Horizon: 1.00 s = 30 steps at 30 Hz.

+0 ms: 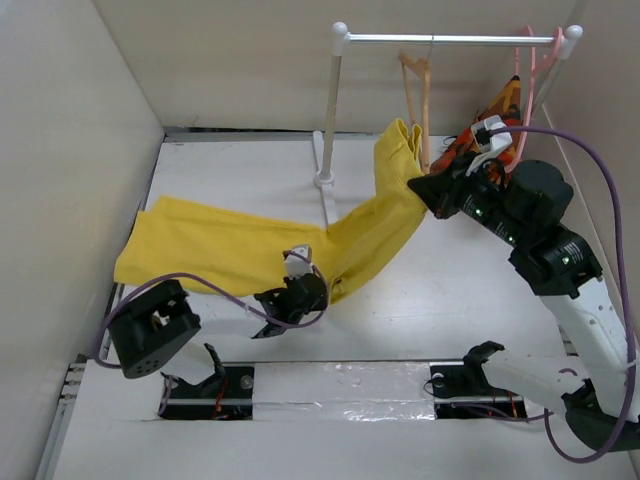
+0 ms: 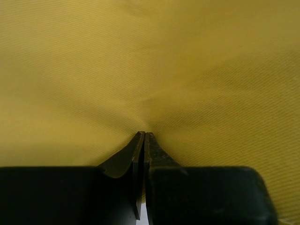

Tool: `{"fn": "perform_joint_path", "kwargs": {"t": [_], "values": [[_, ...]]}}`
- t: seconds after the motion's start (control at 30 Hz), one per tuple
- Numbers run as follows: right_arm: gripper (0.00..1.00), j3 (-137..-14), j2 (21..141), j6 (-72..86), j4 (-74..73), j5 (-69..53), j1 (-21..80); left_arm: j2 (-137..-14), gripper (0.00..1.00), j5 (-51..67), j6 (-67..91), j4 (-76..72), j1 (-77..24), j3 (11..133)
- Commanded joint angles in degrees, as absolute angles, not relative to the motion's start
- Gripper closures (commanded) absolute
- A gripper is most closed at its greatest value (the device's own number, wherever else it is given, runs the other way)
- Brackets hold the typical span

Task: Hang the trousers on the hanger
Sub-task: Fold the trousers at the center of the board.

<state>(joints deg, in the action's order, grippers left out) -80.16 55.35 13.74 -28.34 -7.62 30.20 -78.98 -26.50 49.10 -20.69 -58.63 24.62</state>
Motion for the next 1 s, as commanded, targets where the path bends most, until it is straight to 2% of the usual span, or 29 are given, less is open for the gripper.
{"fn": "perform_joint_path", "kwargs": {"t": [0.0, 0.13, 0.23, 0.3, 0.37, 0.5, 0.6, 0.63, 0.7, 0.73, 0.83, 0.97], "values": [[1.0, -86.0, 54.6, 12.2, -25.0, -12.0, 27.9, -85.6, 1.0, -25.7, 51.7, -23.6, -62.6, 30.7], [1.0, -92.1, 56.1, 10.9, -28.0, -13.9, 27.3, -98.3, 1.0, -25.5, 49.6, -23.6, -66.6, 42.6], [1.0, -94.0, 57.3, 10.5, -29.2, -14.6, 27.3, -103.3, 1.0, -23.6, 47.8, -23.2, -69.2, 51.7], [1.0, -94.7, 58.3, 10.5, -28.9, -15.6, 27.9, -103.3, 1.0, -25.7, 47.2, -21.5, -69.8, 55.8], [1.0, -94.9, 60.0, 10.6, -28.5, -15.9, 28.6, -99.3, 1.0, -29.0, 46.6, -20.0, -69.8, 54.4], [1.0, -94.6, 63.6, 11.4, -24.6, -16.3, 31.4, -84.6, 0.98, -33.1, 45.9, -15.5, -66.3, 46.2], [1.0, -94.7, 67.3, 11.9, -21.7, -15.8, 34.8, -68.0, 0.91, -36.8, 46.8, -8.5, -62.0, 40.0], [1.0, -95.1, 68.5, 12.0, -21.0, -15.0, 35.8, -58.8, 0.9, -37.3, 46.1, -5.5, -60.7, 38.8], [1.0, -95.8, 72.0, 12.4, -19.0, -14.2, 39.0, -50.0, 0.89, -37.1, 45.1, -2.0, -56.1, 37.1], [1.0, -96.8, 73.3, 12.6, -18.3, -13.3, 40.2, -42.2, 0.89, -36.6, 44.5, 1.8, -54.4, 37.3], [1.0, -99.1, 79.0, 13.1, -15.1, -11.2, 45.2, -31.5, 0.89, -35.5, 41.8, 9.7, -49.2, 41.2], [1.0, -102.9, 88.0, 13.8, -11.3, -8.9, 51.7, -26.2, 0.9, -37.6, 39.1, 16.7, -47.8, 51.6]]}}
